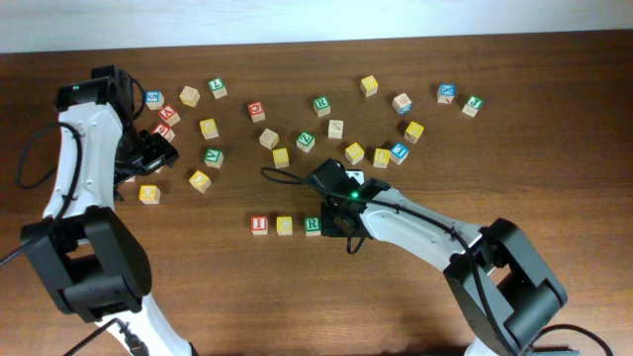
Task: Spell out ICRA
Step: 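Carry the red A block forward and set it right of the R, then open the right gripper and lift it away from the row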
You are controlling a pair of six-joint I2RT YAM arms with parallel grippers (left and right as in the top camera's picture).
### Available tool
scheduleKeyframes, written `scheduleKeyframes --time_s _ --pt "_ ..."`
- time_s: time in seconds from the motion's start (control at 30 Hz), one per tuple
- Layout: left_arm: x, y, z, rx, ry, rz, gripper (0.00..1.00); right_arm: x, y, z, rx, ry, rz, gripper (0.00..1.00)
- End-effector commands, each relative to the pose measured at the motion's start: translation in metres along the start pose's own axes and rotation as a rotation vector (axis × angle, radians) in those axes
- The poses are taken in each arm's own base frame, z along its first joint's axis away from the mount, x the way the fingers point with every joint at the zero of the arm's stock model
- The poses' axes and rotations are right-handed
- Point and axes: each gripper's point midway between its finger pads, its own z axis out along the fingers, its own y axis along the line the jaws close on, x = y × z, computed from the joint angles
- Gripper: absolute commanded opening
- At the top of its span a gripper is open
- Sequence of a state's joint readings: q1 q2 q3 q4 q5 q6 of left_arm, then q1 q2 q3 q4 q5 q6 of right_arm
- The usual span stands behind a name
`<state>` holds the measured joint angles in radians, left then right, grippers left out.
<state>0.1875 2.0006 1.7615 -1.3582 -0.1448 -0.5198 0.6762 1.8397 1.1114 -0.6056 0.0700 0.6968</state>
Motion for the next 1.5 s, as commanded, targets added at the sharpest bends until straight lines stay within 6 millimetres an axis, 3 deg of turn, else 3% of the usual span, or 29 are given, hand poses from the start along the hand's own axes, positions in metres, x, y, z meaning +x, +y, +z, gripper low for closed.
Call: scheduleKeyframes --time_s 0.0,0.53,0.6,0.83,0.97,1.07,1.2,1.33,1.43,1.47 --pt "-0.001 0.002 -0.006 0.011 -0.013 -0.001 0.99 0.003 0.002 0.001 -0.009 0.006 -0.023 0.29" --pt "-0.001 0.001 -0.006 0.011 -0.013 -0.001 0.99 0.006 0.011 0.001 -0.055 0.029 -0.043 0.27" --pt "-0.001 0.002 -0.006 0.011 -0.013 -0.001 0.99 0.006 0.011 0.001 -0.055 0.029 -0.043 0.36" --pt "-0.001 0.002 -0.006 0.011 -0.013 -0.001 0.99 0.004 0.013 -0.001 -0.057 0.026 -0.043 0.43" --pt "-0.001 0.002 -0.006 0.011 -0.013 -0.001 0.99 -0.002 0.016 -0.013 -0.051 0.031 -0.042 0.51" --pt "-0.001 0.001 -0.006 0.011 -0.013 -0.001 0.99 -0.009 0.02 -0.028 -0.049 0.033 -0.043 0.6" --pt "-0.001 0.002 -0.006 0.011 -0.013 -0.001 0.99 -0.013 0.021 -0.06 -0.044 0.041 -0.062 0.61" --pt "-0.001 0.001 -0.006 0.011 -0.013 -0.001 0.99 -0.02 0.019 -0.139 -0.108 -0.043 -0.064 0.64" --pt "-0.001 0.001 -0.006 0.011 -0.013 -0.001 0.99 -0.012 -0.002 -0.192 -0.124 -0.131 -0.057 0.75" --pt "-0.001 0.002 -0.006 0.011 -0.013 -0.001 0.99 -0.004 -0.019 -0.218 -0.116 -0.175 -0.051 0.89"
